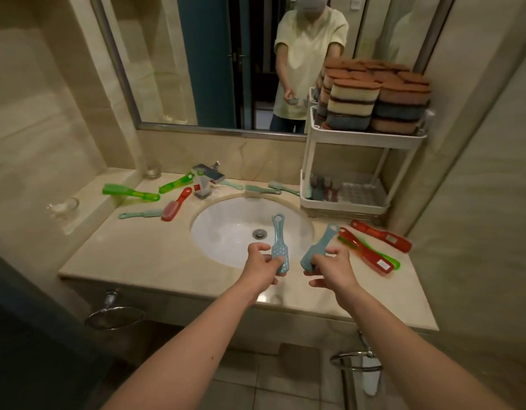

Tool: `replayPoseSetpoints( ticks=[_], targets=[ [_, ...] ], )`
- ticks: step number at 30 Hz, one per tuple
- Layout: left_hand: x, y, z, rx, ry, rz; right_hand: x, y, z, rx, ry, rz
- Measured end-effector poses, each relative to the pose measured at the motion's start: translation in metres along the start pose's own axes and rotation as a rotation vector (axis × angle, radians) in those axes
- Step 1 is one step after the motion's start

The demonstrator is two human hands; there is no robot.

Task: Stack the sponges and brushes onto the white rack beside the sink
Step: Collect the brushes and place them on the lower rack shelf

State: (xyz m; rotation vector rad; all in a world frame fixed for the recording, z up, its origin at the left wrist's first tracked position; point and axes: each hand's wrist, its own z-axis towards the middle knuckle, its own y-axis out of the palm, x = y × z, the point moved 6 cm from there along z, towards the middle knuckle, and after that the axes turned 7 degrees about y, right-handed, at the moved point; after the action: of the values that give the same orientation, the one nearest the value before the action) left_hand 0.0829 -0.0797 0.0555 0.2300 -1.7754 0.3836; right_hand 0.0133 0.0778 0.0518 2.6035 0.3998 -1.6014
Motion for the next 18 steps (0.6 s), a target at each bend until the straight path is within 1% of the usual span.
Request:
replayPoseSetpoints(
  ticks=[5,10,14,18],
  targets=[
    [0.008,0.030,0.035,-0.021,-0.030,-0.056,-0.011,-0.025,0.028,0.061,0.007,-0.007],
    [0.014,0.055,0.085,-0.095,-0.038,-0.068,-0.020,-0.042,0.065,0.149,-0.011,-0.006],
    [0.030,0.072,0.130,-0.168,0.004,-0.022,-0.037,-0.053,0.097,0.249,-0.016,0.017],
    [0.049,0.086,0.176,-0.234,0.057,0.008,-0.053,-0.060,0.127,0.293,-0.007,0.036]
  ],
)
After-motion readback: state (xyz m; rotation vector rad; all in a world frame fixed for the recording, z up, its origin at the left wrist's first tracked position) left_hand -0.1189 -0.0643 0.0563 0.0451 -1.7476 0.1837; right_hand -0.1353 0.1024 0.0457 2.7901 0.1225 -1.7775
